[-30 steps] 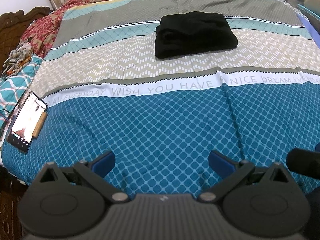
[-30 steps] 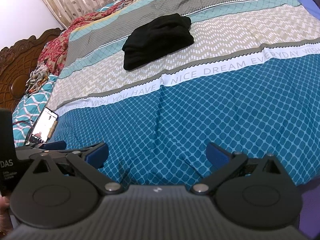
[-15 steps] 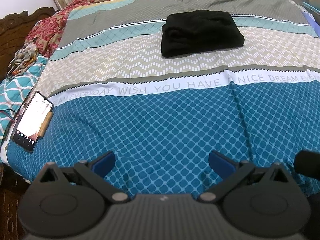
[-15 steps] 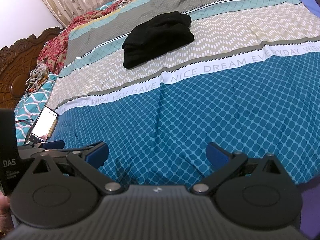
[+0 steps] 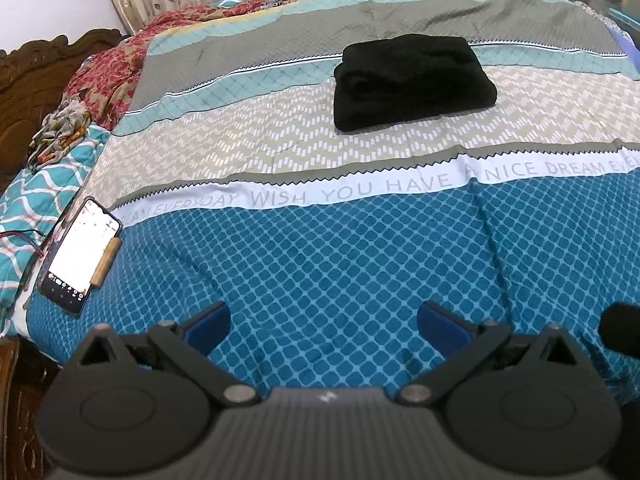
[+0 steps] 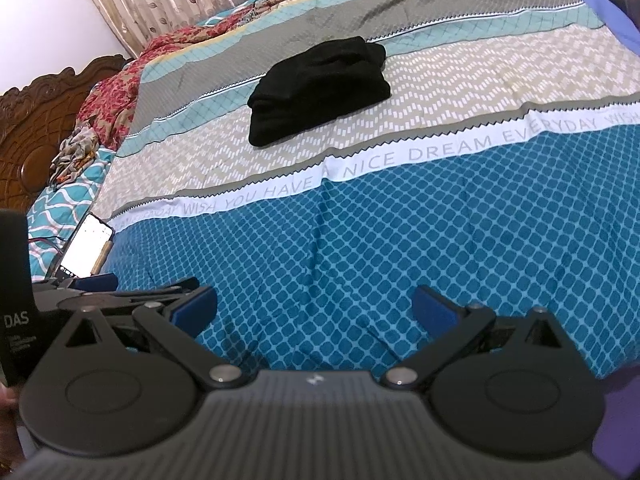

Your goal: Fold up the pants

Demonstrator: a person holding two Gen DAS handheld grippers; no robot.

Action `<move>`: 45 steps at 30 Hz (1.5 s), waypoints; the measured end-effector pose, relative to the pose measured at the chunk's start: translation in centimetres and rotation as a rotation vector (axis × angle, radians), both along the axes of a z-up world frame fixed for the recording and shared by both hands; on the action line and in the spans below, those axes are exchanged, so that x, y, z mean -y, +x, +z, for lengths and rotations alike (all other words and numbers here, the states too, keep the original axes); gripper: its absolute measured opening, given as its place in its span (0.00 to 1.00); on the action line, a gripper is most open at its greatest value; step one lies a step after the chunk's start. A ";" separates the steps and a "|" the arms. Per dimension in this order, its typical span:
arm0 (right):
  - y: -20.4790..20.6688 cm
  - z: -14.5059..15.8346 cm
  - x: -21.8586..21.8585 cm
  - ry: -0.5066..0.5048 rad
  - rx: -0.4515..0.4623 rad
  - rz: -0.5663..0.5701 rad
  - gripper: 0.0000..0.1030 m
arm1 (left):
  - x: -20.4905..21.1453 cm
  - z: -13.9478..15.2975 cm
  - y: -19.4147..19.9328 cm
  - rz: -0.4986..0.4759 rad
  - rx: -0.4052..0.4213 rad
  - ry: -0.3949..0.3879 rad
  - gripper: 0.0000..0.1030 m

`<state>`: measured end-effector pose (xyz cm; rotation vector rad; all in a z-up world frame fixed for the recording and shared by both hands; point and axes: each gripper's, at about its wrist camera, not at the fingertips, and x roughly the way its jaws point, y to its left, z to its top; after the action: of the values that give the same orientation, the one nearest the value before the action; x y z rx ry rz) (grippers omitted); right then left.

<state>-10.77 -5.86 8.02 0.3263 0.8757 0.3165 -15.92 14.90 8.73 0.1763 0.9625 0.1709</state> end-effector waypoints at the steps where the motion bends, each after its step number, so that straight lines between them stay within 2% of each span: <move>1: 0.0 0.0 0.0 -0.002 0.003 0.000 1.00 | 0.0 0.0 0.0 -0.001 -0.001 0.001 1.00; 45: -0.1 -0.3 -0.1 0.005 -0.010 -0.011 1.00 | 0.4 -1.0 0.3 -0.011 -0.058 -0.002 1.00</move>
<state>-10.83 -5.76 7.74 0.3371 0.8824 0.3075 -15.62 14.51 7.76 0.1852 1.0192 0.1555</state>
